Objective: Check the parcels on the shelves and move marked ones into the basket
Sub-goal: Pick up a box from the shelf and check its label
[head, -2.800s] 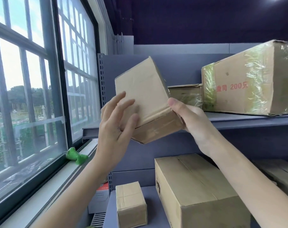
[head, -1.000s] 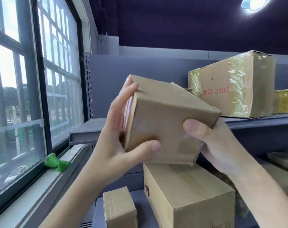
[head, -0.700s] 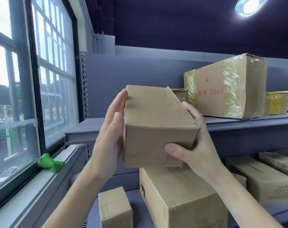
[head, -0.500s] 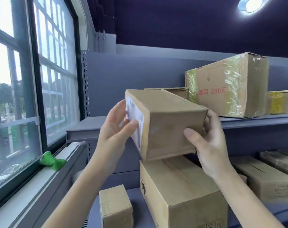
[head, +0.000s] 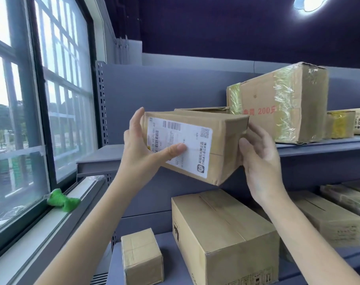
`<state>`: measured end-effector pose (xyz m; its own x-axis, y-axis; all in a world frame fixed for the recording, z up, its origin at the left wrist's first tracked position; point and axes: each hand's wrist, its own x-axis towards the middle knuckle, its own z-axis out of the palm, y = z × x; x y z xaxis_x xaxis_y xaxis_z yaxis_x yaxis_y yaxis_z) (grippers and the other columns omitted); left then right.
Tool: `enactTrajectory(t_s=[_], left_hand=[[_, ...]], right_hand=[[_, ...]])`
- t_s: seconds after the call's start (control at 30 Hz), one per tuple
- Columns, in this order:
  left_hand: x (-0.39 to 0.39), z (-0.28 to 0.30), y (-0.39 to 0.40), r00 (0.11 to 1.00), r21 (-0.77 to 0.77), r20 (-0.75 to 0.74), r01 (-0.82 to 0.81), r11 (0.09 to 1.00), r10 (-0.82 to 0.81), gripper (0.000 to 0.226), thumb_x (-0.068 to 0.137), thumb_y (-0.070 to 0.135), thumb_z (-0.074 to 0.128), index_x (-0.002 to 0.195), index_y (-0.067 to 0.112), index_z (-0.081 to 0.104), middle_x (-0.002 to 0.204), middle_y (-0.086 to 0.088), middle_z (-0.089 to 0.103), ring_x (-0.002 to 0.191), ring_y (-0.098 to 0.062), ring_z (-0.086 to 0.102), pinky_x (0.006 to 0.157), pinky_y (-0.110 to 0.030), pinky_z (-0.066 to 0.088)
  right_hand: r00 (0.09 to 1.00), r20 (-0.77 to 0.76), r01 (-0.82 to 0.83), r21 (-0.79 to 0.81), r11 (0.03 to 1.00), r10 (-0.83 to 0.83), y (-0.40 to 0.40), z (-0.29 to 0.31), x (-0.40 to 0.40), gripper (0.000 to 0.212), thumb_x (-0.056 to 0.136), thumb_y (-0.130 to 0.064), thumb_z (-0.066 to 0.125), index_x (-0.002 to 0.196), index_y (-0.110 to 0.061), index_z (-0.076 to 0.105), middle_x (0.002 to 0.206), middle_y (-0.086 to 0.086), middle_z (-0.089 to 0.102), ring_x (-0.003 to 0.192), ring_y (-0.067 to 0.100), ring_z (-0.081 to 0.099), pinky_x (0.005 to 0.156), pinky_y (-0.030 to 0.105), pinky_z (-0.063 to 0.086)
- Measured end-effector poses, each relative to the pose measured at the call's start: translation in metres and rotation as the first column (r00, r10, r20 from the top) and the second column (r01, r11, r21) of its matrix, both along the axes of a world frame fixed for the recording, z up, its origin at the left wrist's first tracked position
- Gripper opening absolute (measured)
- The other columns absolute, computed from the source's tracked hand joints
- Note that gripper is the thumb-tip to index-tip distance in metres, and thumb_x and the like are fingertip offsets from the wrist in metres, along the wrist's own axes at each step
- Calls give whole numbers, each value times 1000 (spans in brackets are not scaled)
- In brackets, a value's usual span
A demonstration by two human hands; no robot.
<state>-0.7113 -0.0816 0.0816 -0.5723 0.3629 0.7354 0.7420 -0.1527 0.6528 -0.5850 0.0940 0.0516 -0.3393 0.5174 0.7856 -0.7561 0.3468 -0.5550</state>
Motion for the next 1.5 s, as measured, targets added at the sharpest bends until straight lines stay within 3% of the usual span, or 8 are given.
enactTrajectory(t_s=[0.1, 0.27, 0.47, 0.63, 0.87, 0.97, 1.07, 1.5], left_hand=[[7, -2, 7, 989, 69, -20, -147, 987, 149, 106, 56, 39, 84, 141, 30, 21, 120, 6, 34, 120, -14, 39, 106, -42, 37], [5, -2, 8, 972, 146, -48, -219, 965, 228, 83, 56, 39, 84, 127, 24, 45, 109, 6, 43, 96, -8, 49, 94, -34, 44], [-3, -3, -2, 987, 137, -159, 28, 990, -5, 52, 58, 54, 71, 104, 50, 45, 121, 3, 52, 114, -7, 49, 94, -40, 47], [-4, -3, -10, 904, 69, -175, 405, 911, -389, 65, 67, 31, 68, 124, 48, 39, 120, 16, 58, 116, -13, 56, 81, -25, 53], [-7, 17, -10, 946, 385, -128, 323, 865, -297, 92, 54, 28, 86, 127, 47, 32, 145, -10, 34, 132, -19, 41, 107, -50, 36], [-4, 26, -3, 924, 517, -5, 330, 790, -382, 111, 60, 16, 83, 141, 34, 9, 121, -3, 52, 113, -18, 57, 90, -54, 50], [0, 27, 1, 913, 520, 4, 346, 781, -407, 108, 67, 8, 74, 142, 31, 1, 104, -2, 61, 97, -19, 65, 76, -45, 56], [-6, 37, -24, 945, 369, -83, 324, 871, -316, 81, 82, 3, 63, 141, 33, 15, 136, -9, 48, 99, -9, 65, 72, -34, 57]], right_hand=[[980, 55, 187, 100, 977, -193, -7, 3, 1, 38, 91, -22, 53, 128, -26, 50, 128, -10, 56, 114, -5, 52, 99, 18, 43], [969, 223, 61, 214, 975, -110, -13, 3, 2, 97, 64, -70, 59, 142, -19, 32, 126, -12, 58, 114, -2, 55, 83, 12, 48], [989, 119, 78, 89, 993, -88, -12, 6, 1, 29, 73, -39, 58, 101, -32, 57, 93, -17, 70, 94, 0, 65, 71, 16, 52], [995, 94, 32, 59, 998, -38, -5, 6, -1, 76, 54, -54, 80, 120, -33, 47, 106, -11, 67, 103, 4, 63, 79, 23, 55], [978, 83, 165, 236, 958, -189, -12, 17, 6, 71, 42, -45, 85, 103, -35, 51, 135, -14, 46, 112, -9, 52, 79, 14, 51], [990, 15, 131, 235, 963, -138, -24, 13, -5, 67, 52, -31, 85, 109, -28, 51, 133, -7, 51, 116, -2, 54, 87, 20, 50], [978, 45, 187, 242, 952, -203, -34, 9, -17, 61, 63, -30, 82, 112, -40, 48, 109, -31, 60, 108, -9, 55, 87, 16, 47], [988, 127, 67, 163, 984, -88, -47, 8, -42, 33, 68, -30, 69, 100, -34, 61, 98, -16, 71, 97, 2, 65, 80, 15, 49]])
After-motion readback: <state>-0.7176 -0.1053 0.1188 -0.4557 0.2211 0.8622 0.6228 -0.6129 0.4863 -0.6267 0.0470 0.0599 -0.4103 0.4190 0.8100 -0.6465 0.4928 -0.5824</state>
